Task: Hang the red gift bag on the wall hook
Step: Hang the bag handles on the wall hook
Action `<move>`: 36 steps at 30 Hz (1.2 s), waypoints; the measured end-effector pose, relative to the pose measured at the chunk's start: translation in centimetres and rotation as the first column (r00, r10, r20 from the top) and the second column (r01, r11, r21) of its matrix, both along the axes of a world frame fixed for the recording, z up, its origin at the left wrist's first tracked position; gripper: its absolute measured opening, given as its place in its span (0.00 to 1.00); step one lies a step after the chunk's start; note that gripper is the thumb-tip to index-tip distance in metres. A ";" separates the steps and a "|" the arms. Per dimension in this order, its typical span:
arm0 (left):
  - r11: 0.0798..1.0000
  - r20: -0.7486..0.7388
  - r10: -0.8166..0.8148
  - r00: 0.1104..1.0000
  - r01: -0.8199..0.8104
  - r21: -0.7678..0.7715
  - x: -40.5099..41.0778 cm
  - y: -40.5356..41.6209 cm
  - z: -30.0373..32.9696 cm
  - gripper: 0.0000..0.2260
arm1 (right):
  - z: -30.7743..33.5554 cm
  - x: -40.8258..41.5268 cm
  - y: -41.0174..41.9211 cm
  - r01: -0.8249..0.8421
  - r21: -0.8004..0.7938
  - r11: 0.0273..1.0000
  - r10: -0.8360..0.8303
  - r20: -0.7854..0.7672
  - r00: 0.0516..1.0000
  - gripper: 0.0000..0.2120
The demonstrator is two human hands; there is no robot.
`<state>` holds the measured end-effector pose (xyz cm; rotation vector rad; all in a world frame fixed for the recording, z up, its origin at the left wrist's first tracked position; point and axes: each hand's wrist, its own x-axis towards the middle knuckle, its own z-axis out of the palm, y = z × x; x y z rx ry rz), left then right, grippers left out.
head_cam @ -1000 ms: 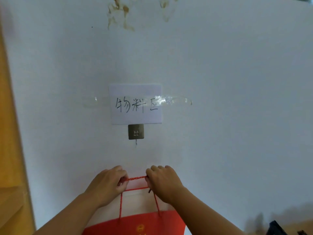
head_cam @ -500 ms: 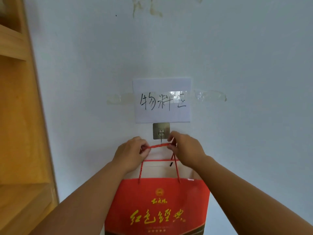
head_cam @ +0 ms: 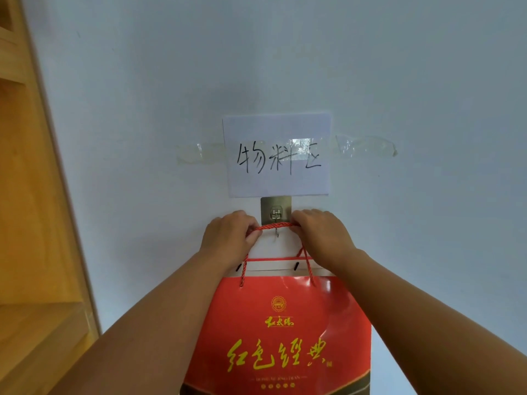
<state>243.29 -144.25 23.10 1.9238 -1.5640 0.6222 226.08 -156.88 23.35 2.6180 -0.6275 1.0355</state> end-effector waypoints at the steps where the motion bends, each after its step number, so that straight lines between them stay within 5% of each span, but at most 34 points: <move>1: 1.000 0.009 0.010 1.000 -0.010 0.001 0.0 -0.1 0.1 0.06 | -0.1 0.0 -0.2 0.000 -0.015 1.000 0.000 -0.008 1.000 0.05; 4: 0.999 0.031 0.039 0.999 -0.039 0.009 0.0 -0.5 0.0 0.06 | -0.7 -0.2 -0.6 0.011 -0.083 0.996 -0.017 -0.072 0.997 0.02; 11: 0.998 0.053 0.064 0.997 -0.063 -0.017 -0.4 -1.2 -1.2 0.07 | -1.0 -0.2 -0.1 0.129 -0.157 0.979 -0.170 -0.284 0.944 0.12; 20: 0.997 0.073 0.080 0.994 -0.080 -0.004 -0.8 -1.2 -4.6 0.09 | -3.1 1.0 0.6 0.168 -0.168 0.971 -0.222 -0.384 0.896 0.10; 36: 0.983 0.009 0.178 0.984 -0.178 0.041 -3.2 3.0 -8.0 0.16 | -4.9 -0.1 2.3 0.107 -0.044 0.993 -0.115 -0.295 0.948 0.07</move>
